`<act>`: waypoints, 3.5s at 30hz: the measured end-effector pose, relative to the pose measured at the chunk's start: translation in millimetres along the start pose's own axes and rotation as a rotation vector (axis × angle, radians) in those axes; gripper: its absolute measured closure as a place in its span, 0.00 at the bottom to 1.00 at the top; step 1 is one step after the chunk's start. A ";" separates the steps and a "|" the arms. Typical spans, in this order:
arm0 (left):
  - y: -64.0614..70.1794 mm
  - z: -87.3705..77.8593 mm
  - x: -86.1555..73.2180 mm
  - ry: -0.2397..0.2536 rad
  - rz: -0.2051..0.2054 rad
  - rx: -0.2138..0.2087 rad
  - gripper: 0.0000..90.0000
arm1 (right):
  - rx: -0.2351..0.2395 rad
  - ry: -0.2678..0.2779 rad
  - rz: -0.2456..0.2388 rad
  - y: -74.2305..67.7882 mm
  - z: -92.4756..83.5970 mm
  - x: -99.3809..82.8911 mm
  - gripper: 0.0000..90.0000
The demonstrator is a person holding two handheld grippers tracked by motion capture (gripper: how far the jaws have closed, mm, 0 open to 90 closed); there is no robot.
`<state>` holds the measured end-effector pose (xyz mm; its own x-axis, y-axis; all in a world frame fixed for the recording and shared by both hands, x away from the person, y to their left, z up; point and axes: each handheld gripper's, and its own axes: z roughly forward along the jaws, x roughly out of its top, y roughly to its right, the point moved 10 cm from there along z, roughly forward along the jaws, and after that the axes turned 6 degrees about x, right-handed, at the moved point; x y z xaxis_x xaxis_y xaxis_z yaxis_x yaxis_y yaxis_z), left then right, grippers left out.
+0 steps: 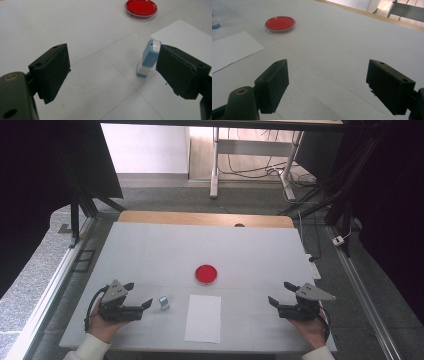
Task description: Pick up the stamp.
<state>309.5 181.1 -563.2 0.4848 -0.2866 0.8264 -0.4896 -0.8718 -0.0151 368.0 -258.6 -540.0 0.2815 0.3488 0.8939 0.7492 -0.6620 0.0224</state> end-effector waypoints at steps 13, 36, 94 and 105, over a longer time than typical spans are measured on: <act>-1.6 -0.8 -1.5 -0.004 -0.001 0.003 0.14 | 0.014 -0.013 0.004 -1.5 2.7 -1.7 0.20; 15.3 -5.1 15.1 0.009 0.045 -0.045 0.17 | 0.017 -0.007 0.015 -3.3 1.2 -1.1 0.21; 44.0 36.7 2.2 -0.126 0.179 -0.110 0.67 | 0.006 -0.052 0.005 -1.7 4.6 -8.9 0.22; 46.3 36.2 2.4 -0.117 0.201 -0.122 0.81 | 0.008 -0.056 0.003 -1.6 5.1 -9.6 0.22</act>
<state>314.3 125.6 -582.2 0.4458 -0.4991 0.7431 -0.6648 -0.7405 -0.0986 367.1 -257.6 -550.9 0.3164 0.3837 0.8676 0.7528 -0.6580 0.0165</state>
